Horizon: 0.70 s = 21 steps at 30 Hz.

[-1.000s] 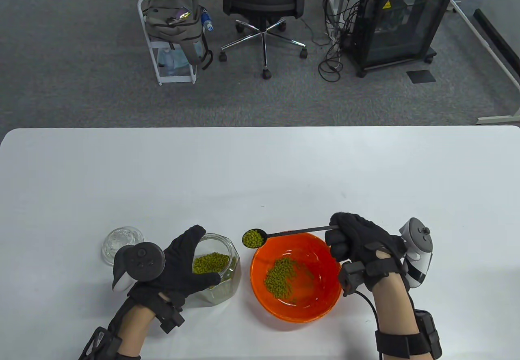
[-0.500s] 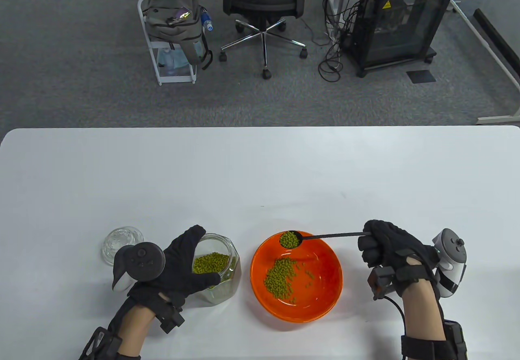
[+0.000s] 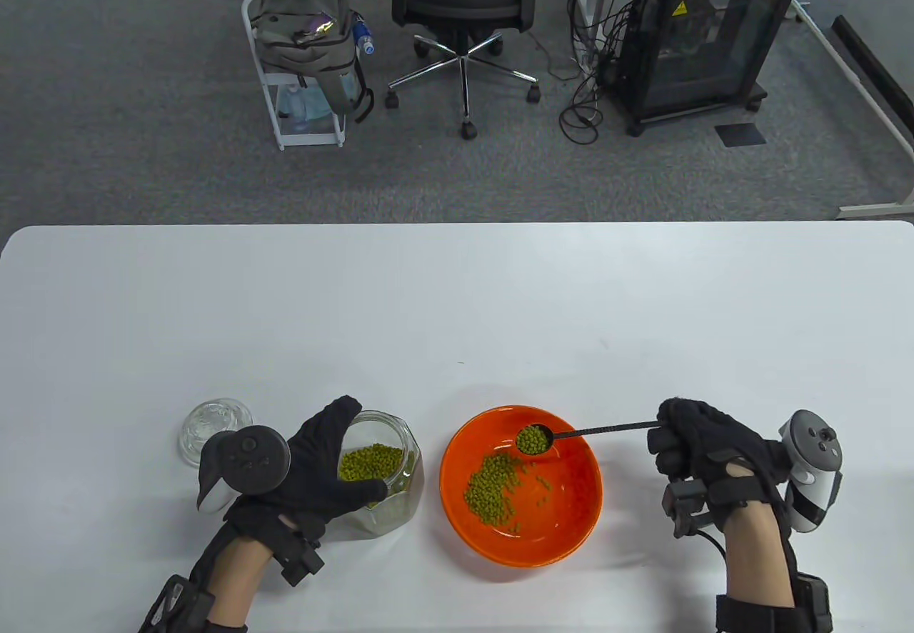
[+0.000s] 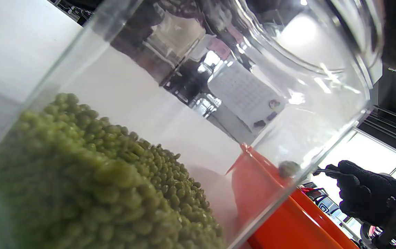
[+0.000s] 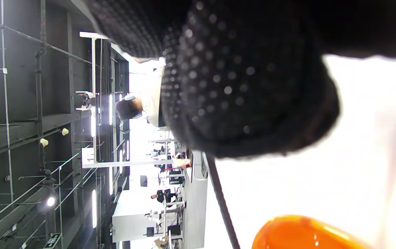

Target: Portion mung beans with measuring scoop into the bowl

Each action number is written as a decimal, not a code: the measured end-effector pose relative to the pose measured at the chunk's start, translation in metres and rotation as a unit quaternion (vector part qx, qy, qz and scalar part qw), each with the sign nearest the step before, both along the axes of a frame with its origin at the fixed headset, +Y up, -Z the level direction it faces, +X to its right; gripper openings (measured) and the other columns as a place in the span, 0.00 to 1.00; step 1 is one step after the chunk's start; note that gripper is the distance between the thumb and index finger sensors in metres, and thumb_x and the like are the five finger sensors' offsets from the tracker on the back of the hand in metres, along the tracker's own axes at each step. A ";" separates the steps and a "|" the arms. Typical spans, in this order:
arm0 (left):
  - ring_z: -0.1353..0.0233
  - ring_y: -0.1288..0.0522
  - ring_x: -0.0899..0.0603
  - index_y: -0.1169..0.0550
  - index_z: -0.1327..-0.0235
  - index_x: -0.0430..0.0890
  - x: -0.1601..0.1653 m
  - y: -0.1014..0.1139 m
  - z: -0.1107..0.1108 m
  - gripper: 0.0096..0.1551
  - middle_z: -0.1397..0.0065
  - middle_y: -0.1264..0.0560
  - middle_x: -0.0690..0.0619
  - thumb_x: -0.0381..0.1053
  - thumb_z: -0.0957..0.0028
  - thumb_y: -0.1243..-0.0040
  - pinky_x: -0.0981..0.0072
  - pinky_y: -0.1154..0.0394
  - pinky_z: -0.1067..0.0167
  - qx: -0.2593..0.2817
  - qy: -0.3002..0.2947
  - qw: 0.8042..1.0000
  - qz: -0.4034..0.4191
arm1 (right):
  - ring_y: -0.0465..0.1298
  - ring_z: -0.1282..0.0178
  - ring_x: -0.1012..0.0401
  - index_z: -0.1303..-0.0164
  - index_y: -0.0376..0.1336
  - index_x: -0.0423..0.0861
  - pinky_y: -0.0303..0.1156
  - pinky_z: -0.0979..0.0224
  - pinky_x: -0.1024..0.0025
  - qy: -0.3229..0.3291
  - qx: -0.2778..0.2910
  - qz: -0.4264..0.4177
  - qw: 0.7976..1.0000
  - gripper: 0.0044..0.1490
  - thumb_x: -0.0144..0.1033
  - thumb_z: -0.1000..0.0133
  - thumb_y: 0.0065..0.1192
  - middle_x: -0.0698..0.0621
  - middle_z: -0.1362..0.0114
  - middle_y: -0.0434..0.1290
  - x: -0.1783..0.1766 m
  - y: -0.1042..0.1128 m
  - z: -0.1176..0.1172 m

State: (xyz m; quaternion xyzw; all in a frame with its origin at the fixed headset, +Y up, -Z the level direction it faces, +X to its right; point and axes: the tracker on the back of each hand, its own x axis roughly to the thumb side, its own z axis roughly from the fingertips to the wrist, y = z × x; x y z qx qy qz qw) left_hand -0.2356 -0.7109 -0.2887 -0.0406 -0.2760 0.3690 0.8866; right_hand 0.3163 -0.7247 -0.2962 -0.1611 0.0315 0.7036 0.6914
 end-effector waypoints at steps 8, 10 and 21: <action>0.20 0.41 0.20 0.53 0.20 0.35 0.000 0.000 0.000 0.76 0.16 0.48 0.31 0.85 0.55 0.36 0.21 0.43 0.28 0.000 0.000 1.000 0.000 | 0.89 0.77 0.58 0.46 0.75 0.37 0.85 0.68 0.65 0.014 0.013 0.037 0.999 0.26 0.42 0.46 0.68 0.45 0.64 0.90 -0.006 0.005 0.001; 0.20 0.41 0.20 0.53 0.20 0.35 0.000 0.000 0.000 0.76 0.16 0.48 0.31 0.85 0.55 0.36 0.21 0.43 0.28 0.000 0.000 1.000 0.000 | 0.89 0.77 0.58 0.47 0.75 0.37 0.85 0.68 0.65 0.020 0.019 0.050 0.998 0.26 0.42 0.46 0.69 0.45 0.64 0.90 -0.008 0.008 0.002; 0.20 0.41 0.20 0.53 0.20 0.35 0.000 0.000 0.000 0.75 0.16 0.48 0.31 0.85 0.55 0.36 0.21 0.43 0.28 0.000 0.000 1.000 -0.002 | 0.89 0.76 0.58 0.46 0.76 0.41 0.85 0.66 0.65 0.042 0.089 0.136 0.986 0.26 0.43 0.47 0.70 0.45 0.63 0.90 -0.028 0.023 0.003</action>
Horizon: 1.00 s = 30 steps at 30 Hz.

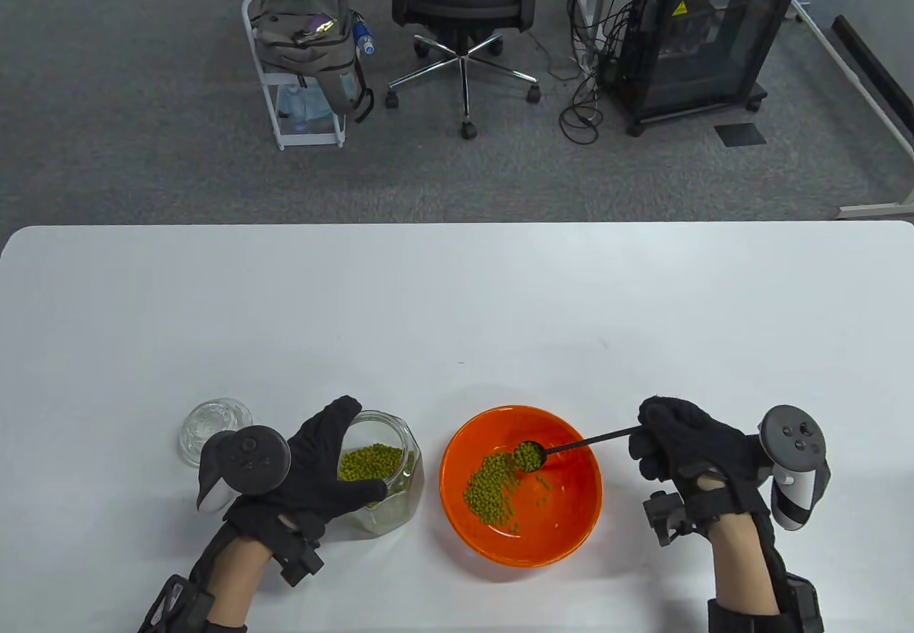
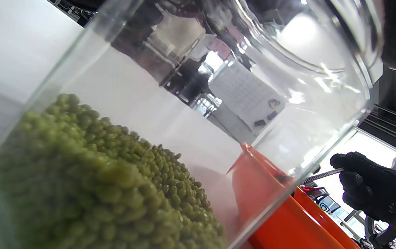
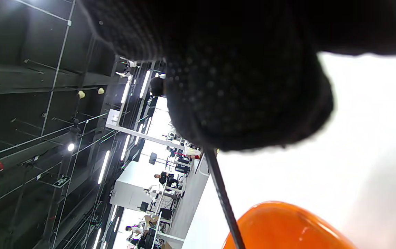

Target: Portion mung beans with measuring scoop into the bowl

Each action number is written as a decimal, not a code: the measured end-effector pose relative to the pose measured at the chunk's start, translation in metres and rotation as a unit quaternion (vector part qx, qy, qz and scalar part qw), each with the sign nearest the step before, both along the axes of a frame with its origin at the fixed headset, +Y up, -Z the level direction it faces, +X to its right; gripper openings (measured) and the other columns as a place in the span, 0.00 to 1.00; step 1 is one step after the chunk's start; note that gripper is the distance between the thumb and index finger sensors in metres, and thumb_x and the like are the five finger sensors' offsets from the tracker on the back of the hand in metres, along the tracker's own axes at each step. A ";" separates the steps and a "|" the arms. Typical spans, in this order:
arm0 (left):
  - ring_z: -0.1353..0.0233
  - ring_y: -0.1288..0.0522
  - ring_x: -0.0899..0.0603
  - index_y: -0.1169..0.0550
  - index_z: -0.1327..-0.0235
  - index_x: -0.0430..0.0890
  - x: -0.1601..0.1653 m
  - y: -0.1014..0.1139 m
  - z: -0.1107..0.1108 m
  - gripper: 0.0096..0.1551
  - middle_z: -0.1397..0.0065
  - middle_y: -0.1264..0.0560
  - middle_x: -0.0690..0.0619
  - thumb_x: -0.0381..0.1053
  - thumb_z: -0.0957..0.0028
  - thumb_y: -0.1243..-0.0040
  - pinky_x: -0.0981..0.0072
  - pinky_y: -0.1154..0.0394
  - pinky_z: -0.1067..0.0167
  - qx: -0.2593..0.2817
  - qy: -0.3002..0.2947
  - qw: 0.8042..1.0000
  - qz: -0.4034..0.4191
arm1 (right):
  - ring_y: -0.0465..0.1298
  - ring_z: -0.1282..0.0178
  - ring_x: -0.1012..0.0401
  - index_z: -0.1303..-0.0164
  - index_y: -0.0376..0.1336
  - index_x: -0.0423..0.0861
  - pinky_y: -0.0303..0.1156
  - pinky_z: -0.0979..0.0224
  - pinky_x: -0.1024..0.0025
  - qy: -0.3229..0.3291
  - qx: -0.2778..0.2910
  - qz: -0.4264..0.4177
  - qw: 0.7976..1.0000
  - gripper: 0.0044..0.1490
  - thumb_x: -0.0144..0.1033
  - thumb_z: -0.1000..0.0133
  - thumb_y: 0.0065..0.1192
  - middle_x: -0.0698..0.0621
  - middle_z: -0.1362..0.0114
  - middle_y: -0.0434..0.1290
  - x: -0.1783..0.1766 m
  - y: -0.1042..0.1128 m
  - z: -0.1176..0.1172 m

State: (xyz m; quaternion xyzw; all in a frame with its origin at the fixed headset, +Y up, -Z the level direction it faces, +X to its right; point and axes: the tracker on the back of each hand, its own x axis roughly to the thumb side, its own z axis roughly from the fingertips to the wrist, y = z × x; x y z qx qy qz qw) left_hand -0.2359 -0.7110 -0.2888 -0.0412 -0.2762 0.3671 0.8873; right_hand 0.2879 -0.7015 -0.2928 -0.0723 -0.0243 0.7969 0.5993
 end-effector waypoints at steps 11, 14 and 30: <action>0.20 0.41 0.20 0.53 0.20 0.35 0.000 0.000 0.000 0.76 0.16 0.48 0.31 0.85 0.54 0.36 0.21 0.43 0.28 0.000 0.001 1.000 -0.001 | 0.89 0.75 0.57 0.46 0.76 0.42 0.85 0.65 0.65 -0.010 0.042 0.046 0.998 0.26 0.44 0.48 0.71 0.45 0.63 0.90 -0.008 0.010 0.006; 0.20 0.41 0.20 0.53 0.20 0.35 0.000 0.000 0.000 0.76 0.16 0.48 0.31 0.85 0.55 0.36 0.21 0.43 0.28 0.001 0.001 1.000 -0.001 | 0.89 0.75 0.58 0.46 0.77 0.43 0.85 0.65 0.65 -0.009 0.057 0.066 0.996 0.26 0.44 0.48 0.71 0.45 0.63 0.90 -0.013 0.014 0.008; 0.20 0.41 0.20 0.53 0.20 0.35 0.000 0.000 0.000 0.75 0.16 0.48 0.31 0.85 0.54 0.36 0.21 0.43 0.28 0.001 0.000 1.000 -0.002 | 0.90 0.73 0.58 0.47 0.78 0.49 0.86 0.64 0.65 0.032 0.179 0.131 0.975 0.25 0.45 0.52 0.75 0.44 0.62 0.91 -0.029 0.038 0.020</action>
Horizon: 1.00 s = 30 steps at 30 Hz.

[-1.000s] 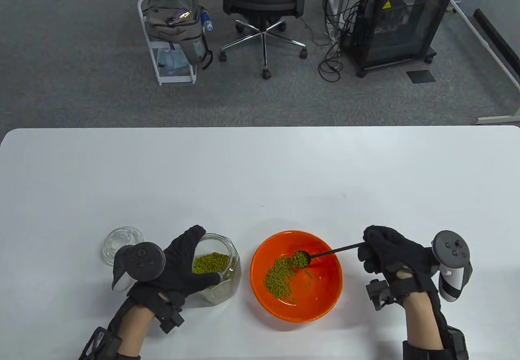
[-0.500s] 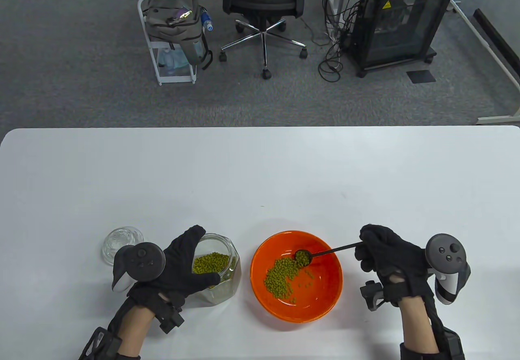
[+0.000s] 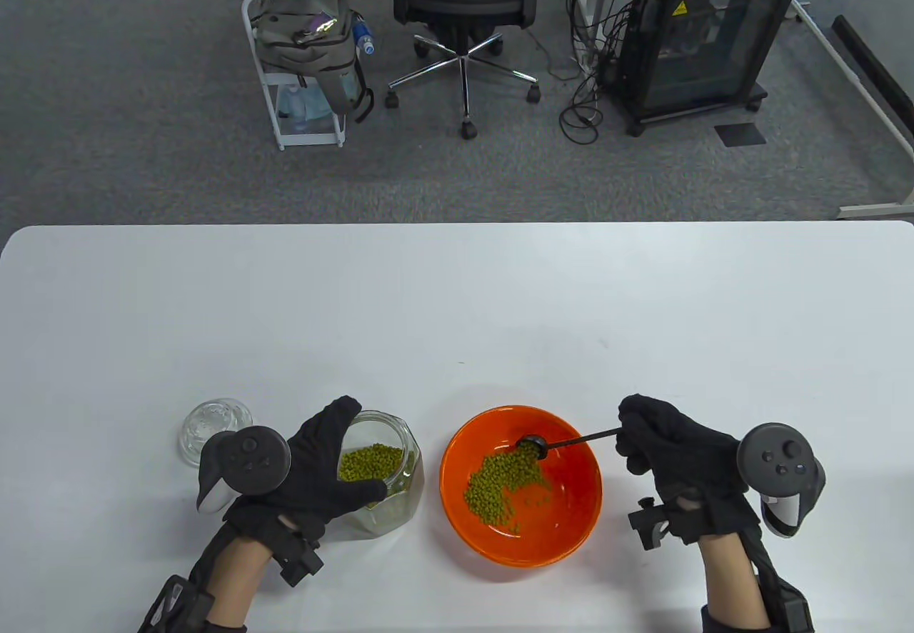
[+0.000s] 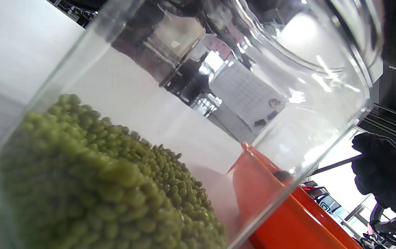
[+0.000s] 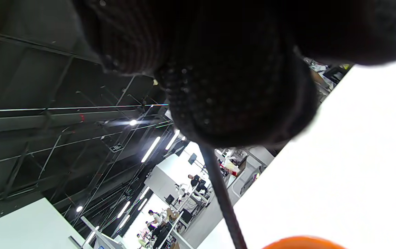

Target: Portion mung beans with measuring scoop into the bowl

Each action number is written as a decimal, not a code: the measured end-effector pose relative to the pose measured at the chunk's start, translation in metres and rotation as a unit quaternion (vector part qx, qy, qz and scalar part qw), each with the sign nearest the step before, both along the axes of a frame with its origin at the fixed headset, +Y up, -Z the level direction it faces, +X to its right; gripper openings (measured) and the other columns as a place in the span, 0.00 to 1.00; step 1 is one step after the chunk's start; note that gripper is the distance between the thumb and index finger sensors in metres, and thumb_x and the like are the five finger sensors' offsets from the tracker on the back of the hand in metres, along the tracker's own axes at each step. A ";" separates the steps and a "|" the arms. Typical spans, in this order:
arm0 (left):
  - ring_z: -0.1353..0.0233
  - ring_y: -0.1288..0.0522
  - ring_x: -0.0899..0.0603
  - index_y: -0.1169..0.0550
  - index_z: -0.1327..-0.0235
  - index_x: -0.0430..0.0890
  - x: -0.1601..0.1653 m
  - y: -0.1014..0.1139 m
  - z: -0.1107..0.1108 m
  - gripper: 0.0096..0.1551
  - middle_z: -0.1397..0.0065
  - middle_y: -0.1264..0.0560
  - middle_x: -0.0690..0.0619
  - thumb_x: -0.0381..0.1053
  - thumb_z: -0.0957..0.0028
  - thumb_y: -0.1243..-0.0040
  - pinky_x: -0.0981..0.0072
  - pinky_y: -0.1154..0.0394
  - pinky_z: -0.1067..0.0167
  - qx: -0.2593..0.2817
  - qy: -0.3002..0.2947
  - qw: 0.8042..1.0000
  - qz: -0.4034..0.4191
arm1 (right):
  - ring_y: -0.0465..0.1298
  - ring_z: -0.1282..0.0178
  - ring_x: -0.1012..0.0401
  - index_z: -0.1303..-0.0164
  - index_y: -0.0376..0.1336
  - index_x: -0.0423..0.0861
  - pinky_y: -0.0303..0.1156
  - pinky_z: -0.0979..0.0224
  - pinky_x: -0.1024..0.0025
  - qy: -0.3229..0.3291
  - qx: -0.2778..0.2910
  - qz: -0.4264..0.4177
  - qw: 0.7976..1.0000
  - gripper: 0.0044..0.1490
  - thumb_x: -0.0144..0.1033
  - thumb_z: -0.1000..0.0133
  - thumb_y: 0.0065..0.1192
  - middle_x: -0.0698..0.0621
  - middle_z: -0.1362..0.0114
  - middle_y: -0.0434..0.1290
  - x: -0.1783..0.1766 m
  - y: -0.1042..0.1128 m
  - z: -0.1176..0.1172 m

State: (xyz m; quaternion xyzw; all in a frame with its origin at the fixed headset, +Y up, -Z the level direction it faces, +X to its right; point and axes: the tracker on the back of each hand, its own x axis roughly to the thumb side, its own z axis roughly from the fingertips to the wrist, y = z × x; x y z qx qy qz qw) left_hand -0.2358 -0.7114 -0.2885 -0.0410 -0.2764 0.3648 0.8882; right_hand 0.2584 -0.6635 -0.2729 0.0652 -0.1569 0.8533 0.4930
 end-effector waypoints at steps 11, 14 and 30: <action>0.20 0.41 0.20 0.53 0.20 0.35 0.000 0.000 0.000 0.75 0.16 0.48 0.31 0.85 0.54 0.37 0.21 0.43 0.28 0.001 0.000 1.000 -0.003 | 0.89 0.71 0.55 0.47 0.78 0.49 0.84 0.61 0.61 0.078 0.140 0.113 0.981 0.25 0.43 0.53 0.75 0.43 0.60 0.90 -0.023 0.022 0.019; 0.20 0.41 0.20 0.53 0.20 0.35 0.000 0.000 0.000 0.75 0.16 0.48 0.31 0.85 0.54 0.37 0.21 0.43 0.28 0.001 0.001 1.000 -0.003 | 0.89 0.70 0.54 0.47 0.78 0.50 0.84 0.60 0.60 0.086 0.156 0.128 0.976 0.25 0.43 0.53 0.75 0.43 0.59 0.90 -0.026 0.026 0.024; 0.20 0.41 0.20 0.53 0.20 0.35 0.000 0.000 0.000 0.75 0.16 0.48 0.31 0.85 0.54 0.36 0.21 0.43 0.28 0.001 -0.001 1.000 -0.007 | 0.91 0.80 0.59 0.51 0.78 0.37 0.87 0.71 0.67 -0.051 0.000 -0.192 0.980 0.26 0.43 0.49 0.75 0.46 0.68 0.92 0.022 -0.006 0.002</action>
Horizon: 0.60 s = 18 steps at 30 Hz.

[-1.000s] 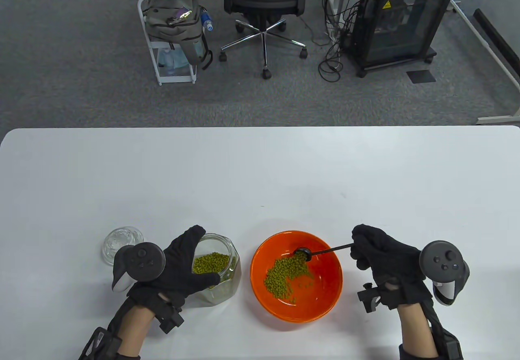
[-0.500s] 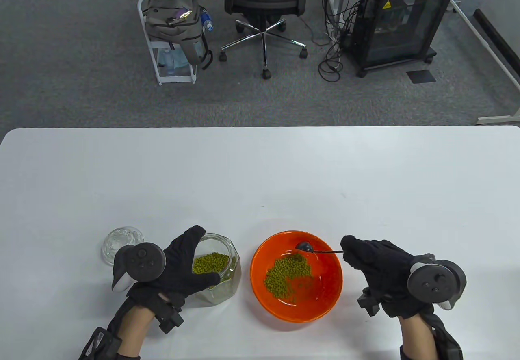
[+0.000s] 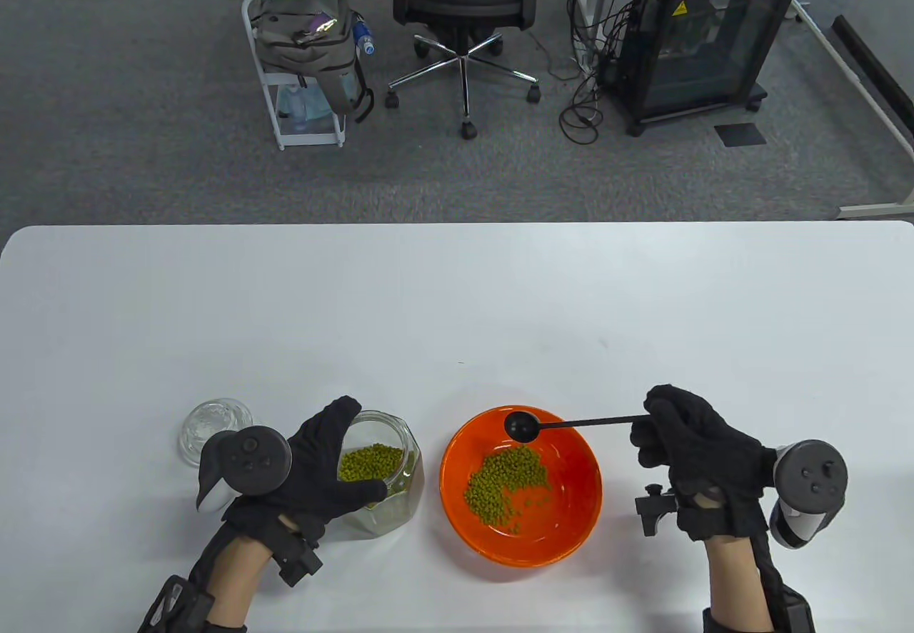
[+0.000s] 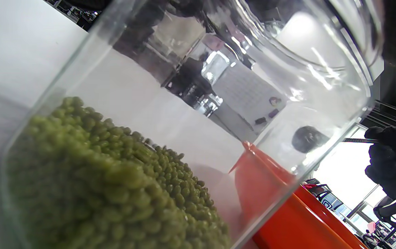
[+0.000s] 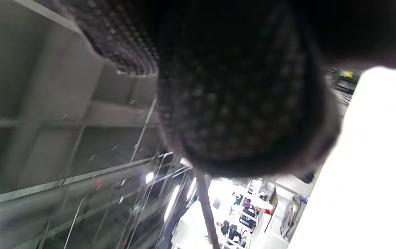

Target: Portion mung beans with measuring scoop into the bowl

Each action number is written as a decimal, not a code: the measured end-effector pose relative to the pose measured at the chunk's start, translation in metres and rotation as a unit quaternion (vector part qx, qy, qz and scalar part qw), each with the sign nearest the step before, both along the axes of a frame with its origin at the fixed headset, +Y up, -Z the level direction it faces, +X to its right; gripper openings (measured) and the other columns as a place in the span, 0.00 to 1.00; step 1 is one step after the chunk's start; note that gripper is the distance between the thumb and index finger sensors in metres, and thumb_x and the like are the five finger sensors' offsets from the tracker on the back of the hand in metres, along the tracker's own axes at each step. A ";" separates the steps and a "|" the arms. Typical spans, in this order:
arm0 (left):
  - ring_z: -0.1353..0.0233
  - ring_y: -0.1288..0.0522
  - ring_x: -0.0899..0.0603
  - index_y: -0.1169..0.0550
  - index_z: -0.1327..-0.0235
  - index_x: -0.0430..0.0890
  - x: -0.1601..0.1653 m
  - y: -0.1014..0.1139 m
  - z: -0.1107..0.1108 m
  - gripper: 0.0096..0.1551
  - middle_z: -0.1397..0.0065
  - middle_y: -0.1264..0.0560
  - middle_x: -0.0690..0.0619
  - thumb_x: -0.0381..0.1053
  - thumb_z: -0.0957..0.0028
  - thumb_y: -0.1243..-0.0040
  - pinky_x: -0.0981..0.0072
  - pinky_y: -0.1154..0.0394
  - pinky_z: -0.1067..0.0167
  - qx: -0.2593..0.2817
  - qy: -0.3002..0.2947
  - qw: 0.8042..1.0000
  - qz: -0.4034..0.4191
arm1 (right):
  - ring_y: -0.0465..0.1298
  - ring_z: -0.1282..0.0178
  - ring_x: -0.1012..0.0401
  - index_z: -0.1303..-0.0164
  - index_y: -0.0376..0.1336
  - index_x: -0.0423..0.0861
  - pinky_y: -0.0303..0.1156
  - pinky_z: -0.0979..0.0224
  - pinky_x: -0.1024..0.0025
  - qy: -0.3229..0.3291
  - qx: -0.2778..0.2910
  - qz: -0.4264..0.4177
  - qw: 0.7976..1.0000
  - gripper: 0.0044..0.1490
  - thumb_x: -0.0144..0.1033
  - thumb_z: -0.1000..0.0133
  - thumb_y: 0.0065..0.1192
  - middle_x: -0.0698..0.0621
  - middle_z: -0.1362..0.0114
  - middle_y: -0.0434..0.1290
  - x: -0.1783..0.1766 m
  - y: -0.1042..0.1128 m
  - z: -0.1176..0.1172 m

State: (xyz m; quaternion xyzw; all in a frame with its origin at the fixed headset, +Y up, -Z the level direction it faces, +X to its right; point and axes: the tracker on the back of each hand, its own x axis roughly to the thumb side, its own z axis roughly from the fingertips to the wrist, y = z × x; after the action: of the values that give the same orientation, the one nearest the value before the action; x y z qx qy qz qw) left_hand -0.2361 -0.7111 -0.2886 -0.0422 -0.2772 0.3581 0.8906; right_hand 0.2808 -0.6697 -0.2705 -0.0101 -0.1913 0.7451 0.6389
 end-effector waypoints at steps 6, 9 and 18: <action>0.20 0.41 0.20 0.53 0.20 0.35 0.000 0.000 0.000 0.75 0.16 0.48 0.31 0.85 0.54 0.36 0.21 0.43 0.28 -0.001 0.001 1.000 0.002 | 0.91 0.80 0.59 0.51 0.78 0.35 0.87 0.71 0.67 0.060 -0.063 -0.150 0.985 0.26 0.42 0.48 0.75 0.45 0.68 0.92 -0.008 -0.006 -0.011; 0.20 0.41 0.20 0.53 0.20 0.35 0.000 0.000 0.000 0.75 0.16 0.48 0.31 0.85 0.54 0.36 0.21 0.43 0.28 -0.001 0.001 1.000 0.002 | 0.90 0.79 0.59 0.49 0.77 0.35 0.87 0.70 0.66 0.073 -0.052 -0.133 0.987 0.26 0.41 0.48 0.74 0.45 0.67 0.91 -0.025 0.012 -0.012; 0.20 0.41 0.20 0.53 0.20 0.35 0.000 0.000 0.000 0.75 0.16 0.48 0.31 0.85 0.54 0.36 0.21 0.43 0.28 -0.001 0.000 1.000 0.002 | 0.90 0.79 0.59 0.49 0.77 0.35 0.87 0.70 0.66 0.127 -0.033 -0.069 0.989 0.26 0.41 0.48 0.74 0.45 0.67 0.91 -0.096 0.063 -0.016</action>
State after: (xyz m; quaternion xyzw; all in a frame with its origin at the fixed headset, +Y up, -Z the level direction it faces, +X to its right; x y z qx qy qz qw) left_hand -0.2362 -0.7112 -0.2883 -0.0426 -0.2765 0.3600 0.8900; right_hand 0.1848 -0.6070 -0.2862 0.0503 -0.0828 0.7005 0.7070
